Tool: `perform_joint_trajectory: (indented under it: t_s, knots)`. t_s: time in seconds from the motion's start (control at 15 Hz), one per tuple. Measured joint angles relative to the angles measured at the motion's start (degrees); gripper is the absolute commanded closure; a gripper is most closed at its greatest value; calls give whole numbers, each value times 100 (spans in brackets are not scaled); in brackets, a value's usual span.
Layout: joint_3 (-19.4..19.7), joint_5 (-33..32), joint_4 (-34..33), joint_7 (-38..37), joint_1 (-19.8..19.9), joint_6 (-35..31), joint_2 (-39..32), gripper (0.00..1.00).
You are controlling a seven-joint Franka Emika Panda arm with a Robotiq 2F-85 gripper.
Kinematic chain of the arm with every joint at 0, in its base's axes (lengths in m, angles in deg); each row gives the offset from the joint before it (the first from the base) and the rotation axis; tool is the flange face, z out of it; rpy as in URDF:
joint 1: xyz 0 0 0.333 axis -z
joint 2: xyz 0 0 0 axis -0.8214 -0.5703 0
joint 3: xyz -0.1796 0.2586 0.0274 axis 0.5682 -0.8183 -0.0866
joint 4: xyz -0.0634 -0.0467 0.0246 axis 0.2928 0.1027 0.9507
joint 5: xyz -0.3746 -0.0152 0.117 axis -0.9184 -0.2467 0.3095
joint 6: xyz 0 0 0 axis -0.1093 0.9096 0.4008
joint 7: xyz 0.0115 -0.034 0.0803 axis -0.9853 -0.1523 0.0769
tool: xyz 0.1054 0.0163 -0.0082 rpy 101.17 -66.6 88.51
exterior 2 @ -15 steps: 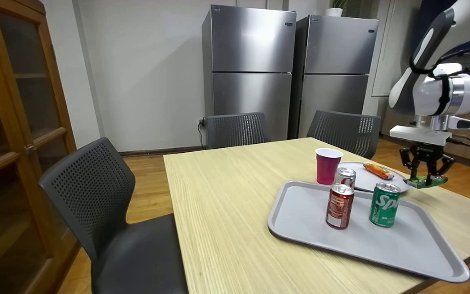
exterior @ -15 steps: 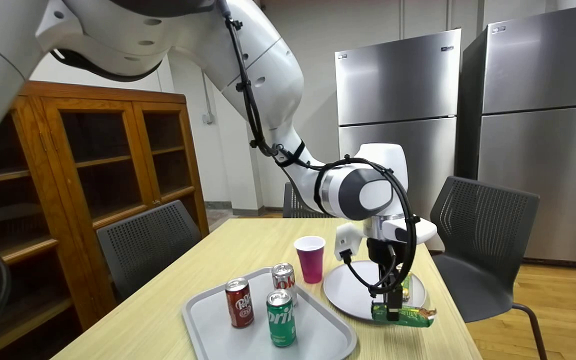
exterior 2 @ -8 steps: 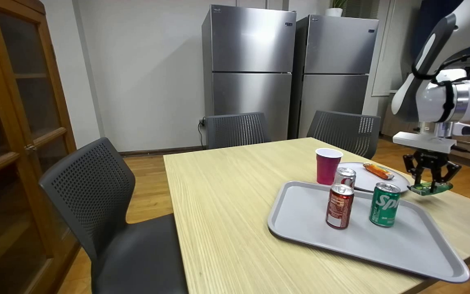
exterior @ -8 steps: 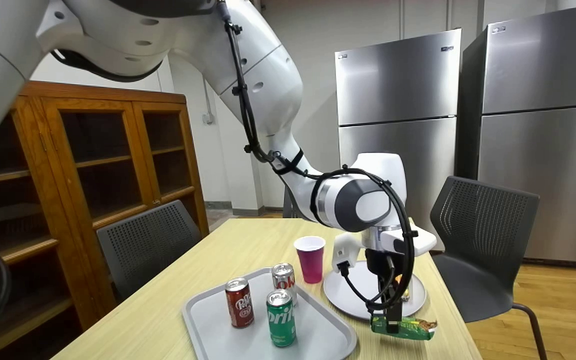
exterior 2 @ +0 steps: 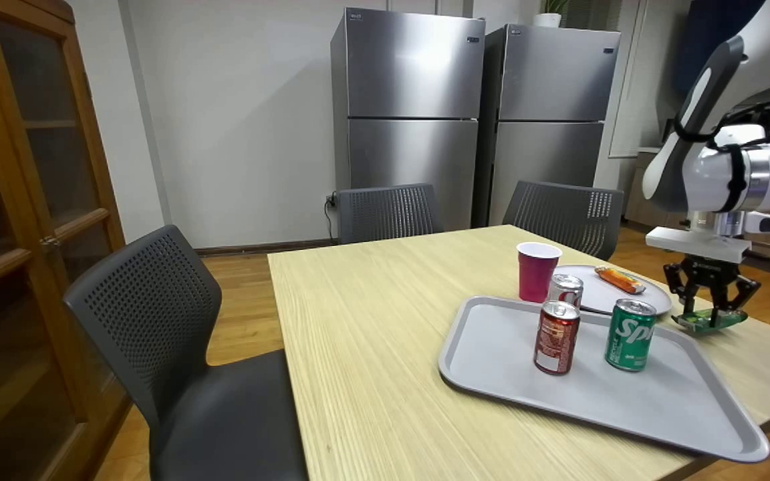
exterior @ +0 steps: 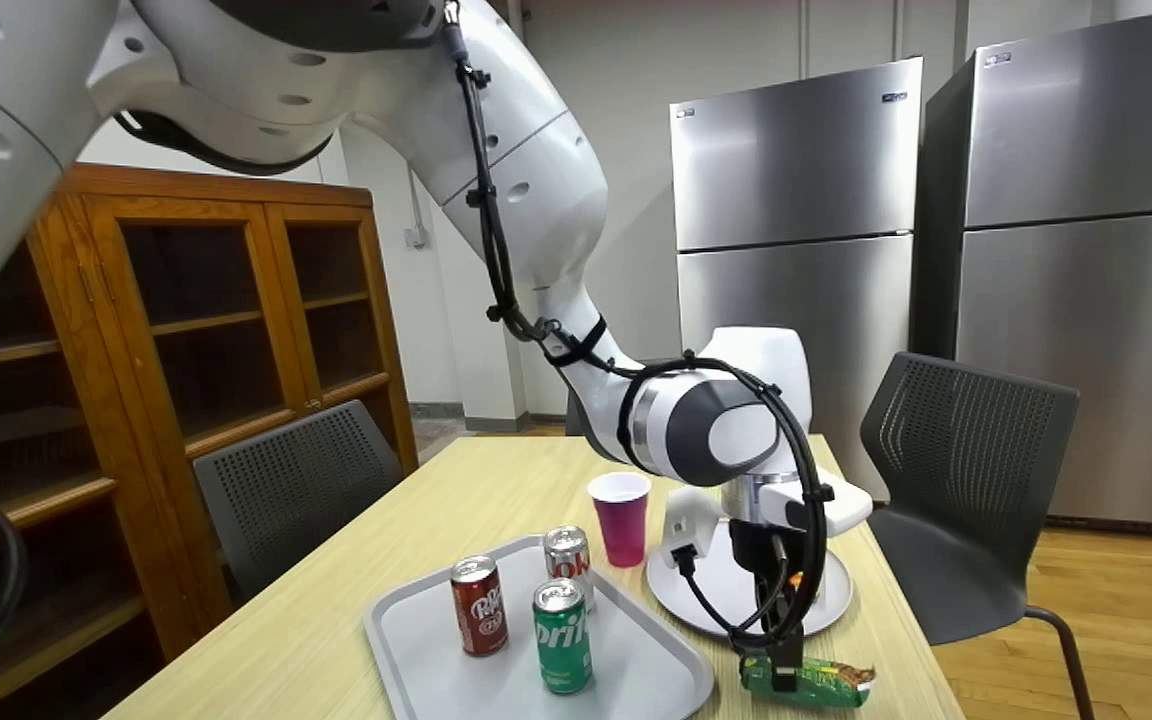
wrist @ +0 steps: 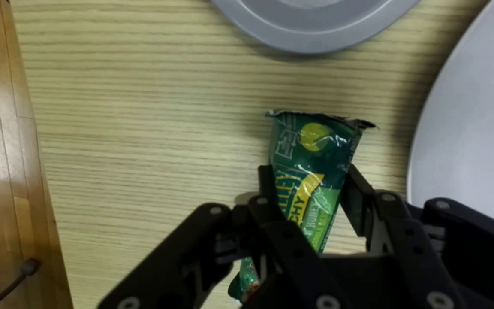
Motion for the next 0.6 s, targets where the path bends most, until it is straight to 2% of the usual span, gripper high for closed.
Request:
perform_joint_trajectory:
  t_s: [0.07, 0.2, 0.4, 0.47, 0.6]
  knots:
    - [0, 0, 1, 0, 0, -10, -16, 34]
    - [2, 0, 2, 0, 0, -12, -30, 26]
    - [8, 0, 2, 0, 0, -14, -2, 3]
    - [11, 0, 2, 0, 0, -14, 29, 0]
    - [15, 0, 2, 5, 0, -13, 123, 0]
